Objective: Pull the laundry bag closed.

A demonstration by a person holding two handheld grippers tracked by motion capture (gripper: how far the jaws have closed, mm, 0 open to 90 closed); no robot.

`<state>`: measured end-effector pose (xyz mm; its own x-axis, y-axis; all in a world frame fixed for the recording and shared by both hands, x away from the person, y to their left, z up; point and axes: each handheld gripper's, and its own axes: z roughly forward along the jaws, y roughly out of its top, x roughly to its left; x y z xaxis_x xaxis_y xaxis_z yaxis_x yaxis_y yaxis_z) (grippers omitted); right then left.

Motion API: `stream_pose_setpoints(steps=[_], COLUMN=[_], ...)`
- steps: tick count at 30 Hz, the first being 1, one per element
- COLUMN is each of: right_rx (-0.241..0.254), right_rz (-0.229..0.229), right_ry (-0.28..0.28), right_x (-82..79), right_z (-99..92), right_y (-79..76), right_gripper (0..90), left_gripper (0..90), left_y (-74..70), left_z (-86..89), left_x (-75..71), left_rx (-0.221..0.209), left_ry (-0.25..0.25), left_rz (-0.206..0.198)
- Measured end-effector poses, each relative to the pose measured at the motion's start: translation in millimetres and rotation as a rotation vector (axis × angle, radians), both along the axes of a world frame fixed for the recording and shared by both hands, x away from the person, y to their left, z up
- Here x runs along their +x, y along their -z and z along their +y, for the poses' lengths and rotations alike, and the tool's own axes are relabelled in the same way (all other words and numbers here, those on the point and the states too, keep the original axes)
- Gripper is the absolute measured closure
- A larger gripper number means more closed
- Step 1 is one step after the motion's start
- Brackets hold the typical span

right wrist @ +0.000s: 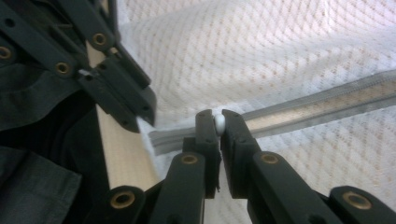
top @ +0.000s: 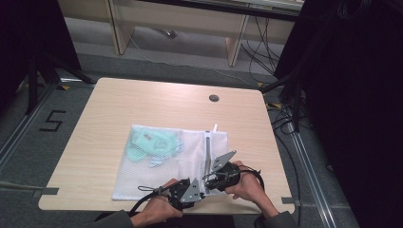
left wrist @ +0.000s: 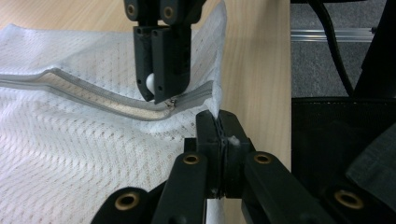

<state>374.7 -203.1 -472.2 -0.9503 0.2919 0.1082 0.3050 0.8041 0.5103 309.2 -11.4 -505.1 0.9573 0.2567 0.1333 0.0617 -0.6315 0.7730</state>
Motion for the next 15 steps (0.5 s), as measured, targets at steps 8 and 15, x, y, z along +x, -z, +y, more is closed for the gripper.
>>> stream_pose_setpoints(steps=[8,15], right_rx=[-0.013,-0.011], right_rz=[-0.014,-0.016], right_ry=[-0.006,-0.004], right_x=[7.0,11.0], right_z=[3.2,4.1], right_y=[0.4,0.8], right_gripper=[86.4,86.4], left_gripper=[88.5,88.5], left_y=[-1.7,-2.3], left_z=[1.4,2.4], left_x=[1.0,2.0], left_rx=[0.01,0.016], left_ry=[-0.001,0.005], left_rz=[-0.004,-0.007])
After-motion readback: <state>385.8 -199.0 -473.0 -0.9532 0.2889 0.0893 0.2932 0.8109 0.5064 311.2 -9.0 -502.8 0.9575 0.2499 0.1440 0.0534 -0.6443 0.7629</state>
